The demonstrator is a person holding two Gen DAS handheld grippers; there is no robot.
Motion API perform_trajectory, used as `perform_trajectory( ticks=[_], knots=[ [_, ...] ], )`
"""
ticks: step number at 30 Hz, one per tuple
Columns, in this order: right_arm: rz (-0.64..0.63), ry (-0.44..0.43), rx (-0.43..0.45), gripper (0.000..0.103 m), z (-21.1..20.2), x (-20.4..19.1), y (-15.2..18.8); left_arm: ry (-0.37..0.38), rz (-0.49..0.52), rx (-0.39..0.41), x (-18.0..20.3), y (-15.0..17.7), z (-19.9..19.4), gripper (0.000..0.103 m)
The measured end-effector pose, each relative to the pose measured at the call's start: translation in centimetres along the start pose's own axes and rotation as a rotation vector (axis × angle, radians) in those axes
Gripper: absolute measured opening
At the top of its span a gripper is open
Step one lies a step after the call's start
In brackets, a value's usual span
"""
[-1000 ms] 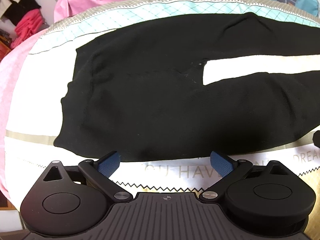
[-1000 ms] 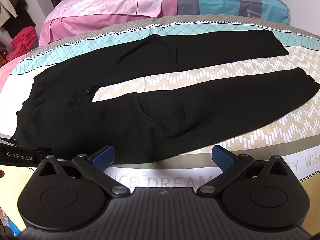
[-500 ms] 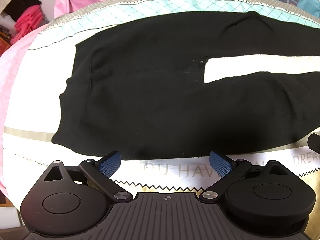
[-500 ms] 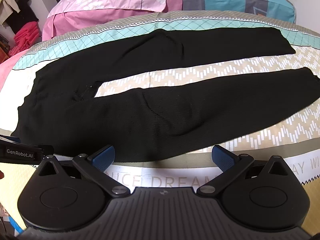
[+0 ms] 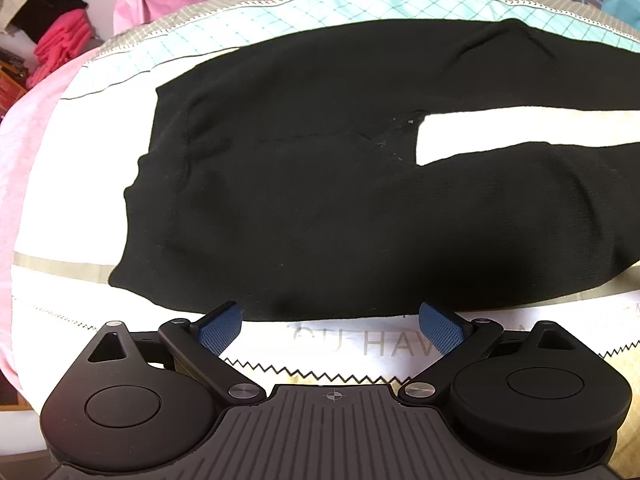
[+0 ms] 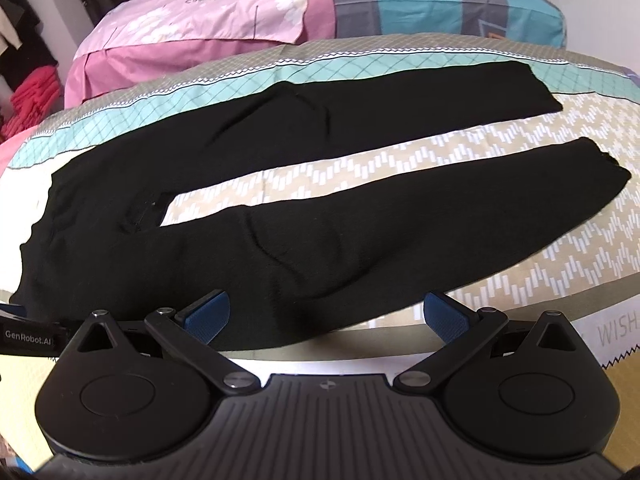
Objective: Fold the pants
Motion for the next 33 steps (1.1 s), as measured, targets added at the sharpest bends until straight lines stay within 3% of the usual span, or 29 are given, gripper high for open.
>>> perform_trajectory(
  ticks=[13,33],
  knots=[
    [-0.056,-0.027,-0.016,0.103,0.0,-1.9,0.8,-0.009,-0.002,-0.003,-0.2,0.1,0.2,0.103],
    [-0.002,-0.056,-0.073,0.103,2.3,0.1,1.0,-0.029,0.013,-0.04,0.1,-0.4,2.3,0.103]
  ],
)
Point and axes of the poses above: each gripper's, at about its wrist camera, not at the fingertips, and z roughly the way its jaws point, x to its right, y to its underside, the point moved 7 cm from there along z, roughly the way its jaws point, and after that the axes turned 15 degrees about y, right-handed, at the moved point
